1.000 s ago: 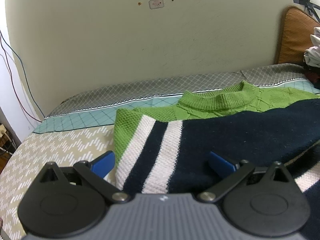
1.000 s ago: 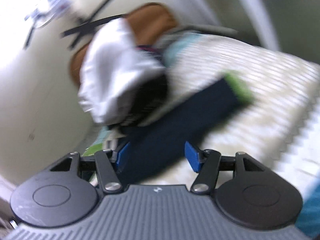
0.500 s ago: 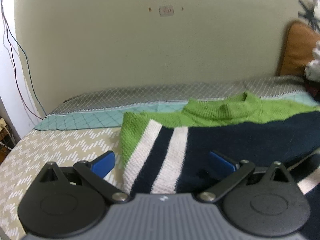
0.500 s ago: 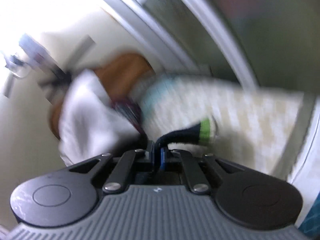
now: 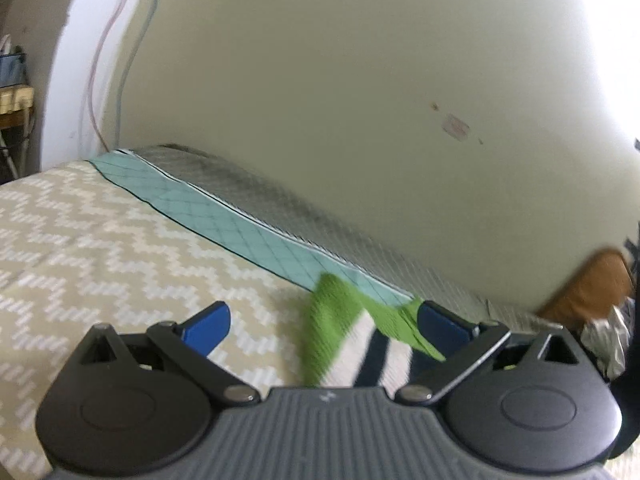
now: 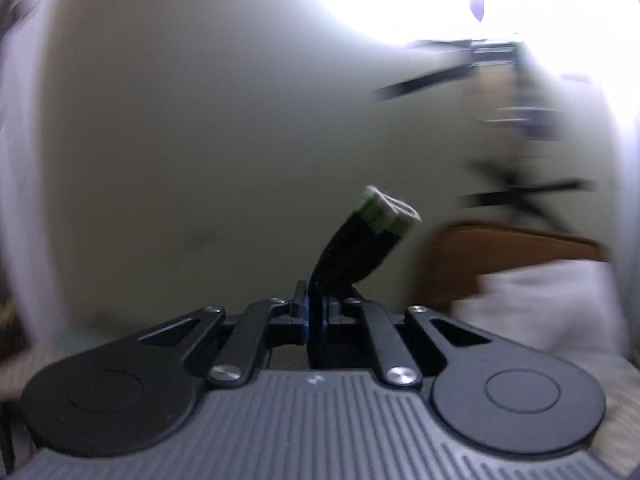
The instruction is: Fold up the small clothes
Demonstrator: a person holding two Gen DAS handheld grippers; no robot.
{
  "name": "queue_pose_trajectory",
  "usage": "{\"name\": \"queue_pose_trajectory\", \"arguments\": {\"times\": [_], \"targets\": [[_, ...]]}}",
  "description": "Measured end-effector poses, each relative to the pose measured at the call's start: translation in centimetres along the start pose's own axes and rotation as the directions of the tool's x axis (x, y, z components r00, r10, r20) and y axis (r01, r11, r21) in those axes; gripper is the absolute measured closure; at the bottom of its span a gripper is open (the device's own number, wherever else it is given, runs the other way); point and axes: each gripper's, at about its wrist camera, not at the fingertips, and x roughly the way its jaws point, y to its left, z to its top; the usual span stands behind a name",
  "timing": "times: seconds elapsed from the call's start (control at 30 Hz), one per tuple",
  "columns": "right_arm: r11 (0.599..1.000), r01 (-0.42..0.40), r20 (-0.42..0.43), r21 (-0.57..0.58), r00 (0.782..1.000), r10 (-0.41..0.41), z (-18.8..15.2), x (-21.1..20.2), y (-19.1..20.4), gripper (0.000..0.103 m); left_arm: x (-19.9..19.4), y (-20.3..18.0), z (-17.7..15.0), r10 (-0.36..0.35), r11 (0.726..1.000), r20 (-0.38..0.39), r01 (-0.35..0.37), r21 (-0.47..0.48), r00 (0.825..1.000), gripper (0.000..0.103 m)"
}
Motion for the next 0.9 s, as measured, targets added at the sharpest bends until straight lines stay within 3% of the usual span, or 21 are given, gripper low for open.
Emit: {"name": "queue_pose_trajectory", "arguments": {"times": [0.07,0.1,0.17,0.2,0.27,0.3,0.37,0.43,0.47,0.57,0.67,0.7,0.73,0.77,0.8,0.9], "targets": [[0.988,-0.118,-0.087,-0.097,0.99,0.11,-2.0,2.4,4.0,0.091,-0.1,0.3,0.2,-0.002,1.0,-0.01,0.002,-0.007,1.0,0.0],[0.975,-0.179,-0.157,-0.136,0.975,0.157,-3.3,3.7,5.7,0.09,0.1,0.2,0.2,-0.003,1.0,-0.018,0.002,-0.006,1.0,0.0],[0.932,-0.323,-0.321,-0.162,0.911,0.26,-6.3,5.4,8.1,0.085,0.4,0.2,0.1,0.001,1.0,-0.037,-0.001,-0.002,0.999,0.0],[0.916,-0.37,-0.354,-0.156,0.887,0.298,-7.3,5.4,8.2,0.085,0.5,0.1,0.1,0.001,1.0,-0.045,-0.001,-0.001,0.999,0.0],[0.915,-0.385,-0.332,-0.119,0.884,0.329,-7.8,4.1,6.6,0.08,0.6,0.1,0.1,-0.013,1.0,-0.06,0.013,-0.003,0.998,0.0],[0.929,-0.362,-0.31,-0.075,0.894,0.324,-7.5,3.8,4.9,0.073,0.8,0.1,0.0,-0.027,1.0,-0.067,0.027,-0.004,0.997,0.0],[0.964,-0.263,-0.255,0.032,0.931,0.262,-6.8,2.7,1.3,0.072,0.9,-0.2,-0.2,-0.053,0.999,-0.08,0.053,-0.002,0.995,0.0],[0.988,-0.13,-0.229,0.084,0.962,0.146,-6.4,2.0,-2.2,0.071,0.9,-1.0,-0.5,-0.084,0.996,-0.086,0.086,0.017,0.993,0.0],[0.993,-0.073,-0.233,0.095,0.968,0.094,-6.4,1.9,-3.8,0.071,1.0,-1.6,-0.8,-0.096,0.994,-0.089,0.1,0.038,0.991,0.0],[0.99,-0.003,-0.292,0.138,0.956,0.044,-7.9,2.1,-6.8,0.071,1.2,-3.5,-1.9,-0.082,0.984,-0.091,0.095,0.151,0.992,0.0],[0.992,0.087,-0.413,0.093,0.91,-0.041,-10.9,4.2,-7.4,0.073,2.3,-5.2,-3.4,0.012,0.959,-0.095,0.016,0.283,0.995,0.0],[0.992,0.102,-0.396,0.07,0.916,-0.067,-11.7,4.6,-7.6,0.071,3.1,-5.7,-3.9,0.063,0.946,-0.106,-0.025,0.322,0.992,0.003],[0.992,0.113,-0.381,0.057,0.921,-0.083,-12.0,4.9,-7.7,0.063,3.8,-6.1,-4.2,0.106,0.936,-0.128,-0.055,0.347,0.986,0.01],[0.988,0.139,-0.382,0.06,0.918,-0.106,-12.0,5.3,-7.7,0.052,4.1,-6.2,-4.3,0.109,0.934,-0.139,-0.054,0.352,0.984,0.011],[0.983,0.165,-0.389,0.076,0.913,-0.123,-11.9,5.4,-7.8,0.048,4.1,-6.2,-4.2,0.103,0.937,-0.137,-0.049,0.346,0.985,0.01],[0.975,0.165,-0.386,0.145,0.917,-0.098,-11.3,4.2,-8.5,0.049,3.4,-5.6,-4.1,0.101,0.948,-0.097,-0.066,0.312,0.99,0.003]]}}
